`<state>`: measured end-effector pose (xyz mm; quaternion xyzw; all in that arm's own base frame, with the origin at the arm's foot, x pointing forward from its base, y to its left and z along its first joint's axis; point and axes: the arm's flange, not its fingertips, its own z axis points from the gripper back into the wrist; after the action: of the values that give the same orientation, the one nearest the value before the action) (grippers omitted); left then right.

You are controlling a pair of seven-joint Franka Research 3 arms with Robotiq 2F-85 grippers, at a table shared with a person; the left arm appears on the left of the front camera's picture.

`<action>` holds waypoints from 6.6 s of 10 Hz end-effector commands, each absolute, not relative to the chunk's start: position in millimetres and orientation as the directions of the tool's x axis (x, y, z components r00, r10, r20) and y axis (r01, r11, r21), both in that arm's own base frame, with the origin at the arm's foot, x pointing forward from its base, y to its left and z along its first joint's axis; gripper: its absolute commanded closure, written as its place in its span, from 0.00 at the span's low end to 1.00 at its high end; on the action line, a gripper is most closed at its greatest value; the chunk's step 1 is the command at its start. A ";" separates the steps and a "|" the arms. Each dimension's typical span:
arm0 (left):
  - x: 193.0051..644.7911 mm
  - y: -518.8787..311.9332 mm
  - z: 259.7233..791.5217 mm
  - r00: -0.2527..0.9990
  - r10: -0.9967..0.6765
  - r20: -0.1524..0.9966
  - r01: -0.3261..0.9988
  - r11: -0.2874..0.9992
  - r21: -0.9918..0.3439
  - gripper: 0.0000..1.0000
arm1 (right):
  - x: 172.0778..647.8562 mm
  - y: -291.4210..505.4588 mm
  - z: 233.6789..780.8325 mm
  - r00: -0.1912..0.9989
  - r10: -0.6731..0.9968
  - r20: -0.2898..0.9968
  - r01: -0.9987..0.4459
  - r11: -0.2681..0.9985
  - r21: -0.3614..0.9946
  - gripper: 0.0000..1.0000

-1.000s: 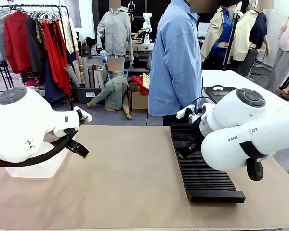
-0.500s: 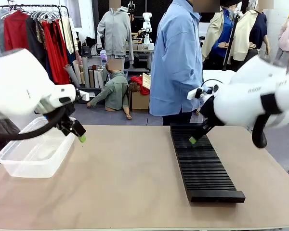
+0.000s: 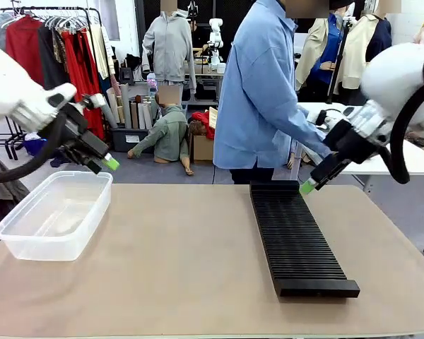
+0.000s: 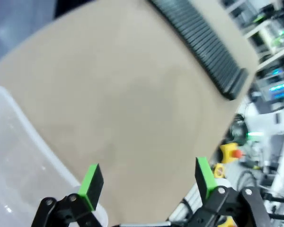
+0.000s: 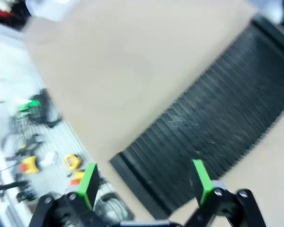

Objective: Sort PCBs into racks and boxes based on the side picked up.
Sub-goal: Pick up the Blank PCB handed by the Human.

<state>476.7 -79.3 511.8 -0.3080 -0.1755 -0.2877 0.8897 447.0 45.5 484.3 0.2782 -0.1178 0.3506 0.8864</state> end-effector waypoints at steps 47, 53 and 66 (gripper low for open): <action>425.6 94.3 443.3 0.762 0.035 0.646 0.555 0.479 -0.681 0.00 | 465.7 -84.9 441.5 0.900 -0.199 0.388 -0.361 0.158 0.919 0.00; 425.6 94.3 443.3 0.762 0.035 0.646 0.555 0.479 -0.681 0.00 | 504.0 8.5 452.6 0.923 -0.024 0.385 -0.372 0.202 0.906 0.00; 425.6 94.3 443.3 0.762 0.035 0.646 0.555 0.479 -0.681 0.00 | 554.2 118.0 365.5 0.920 -0.047 0.390 -0.386 0.067 0.920 0.00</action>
<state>425.7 94.4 441.8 -0.4839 -0.3017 -0.1624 0.8053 541.4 107.5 367.3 0.6670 -0.1521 0.1061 0.7216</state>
